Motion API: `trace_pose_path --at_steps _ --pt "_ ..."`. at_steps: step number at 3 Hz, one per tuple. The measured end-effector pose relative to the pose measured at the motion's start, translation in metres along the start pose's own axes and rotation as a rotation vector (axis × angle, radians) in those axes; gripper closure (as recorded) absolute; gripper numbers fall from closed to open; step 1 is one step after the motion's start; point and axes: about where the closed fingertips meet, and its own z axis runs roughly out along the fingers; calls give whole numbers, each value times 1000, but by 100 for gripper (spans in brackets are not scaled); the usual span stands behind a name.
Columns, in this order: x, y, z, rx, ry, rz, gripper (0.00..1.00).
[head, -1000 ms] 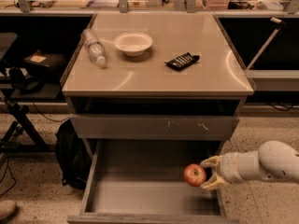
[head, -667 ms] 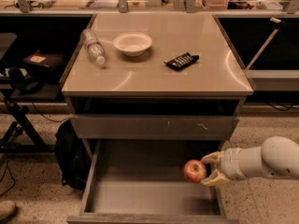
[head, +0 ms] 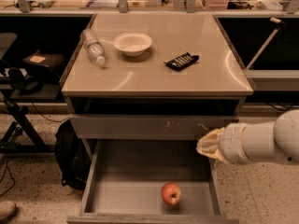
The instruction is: Pick apple from middle drawer and place on counter
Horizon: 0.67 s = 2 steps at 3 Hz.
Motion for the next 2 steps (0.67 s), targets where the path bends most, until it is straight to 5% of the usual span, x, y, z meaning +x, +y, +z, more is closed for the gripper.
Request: trace_pose_path --at_steps 1,2 --pt "-74 -31 -60 96 54 -87 100" --pt "-90 -35 -74 124 79 -122 81"
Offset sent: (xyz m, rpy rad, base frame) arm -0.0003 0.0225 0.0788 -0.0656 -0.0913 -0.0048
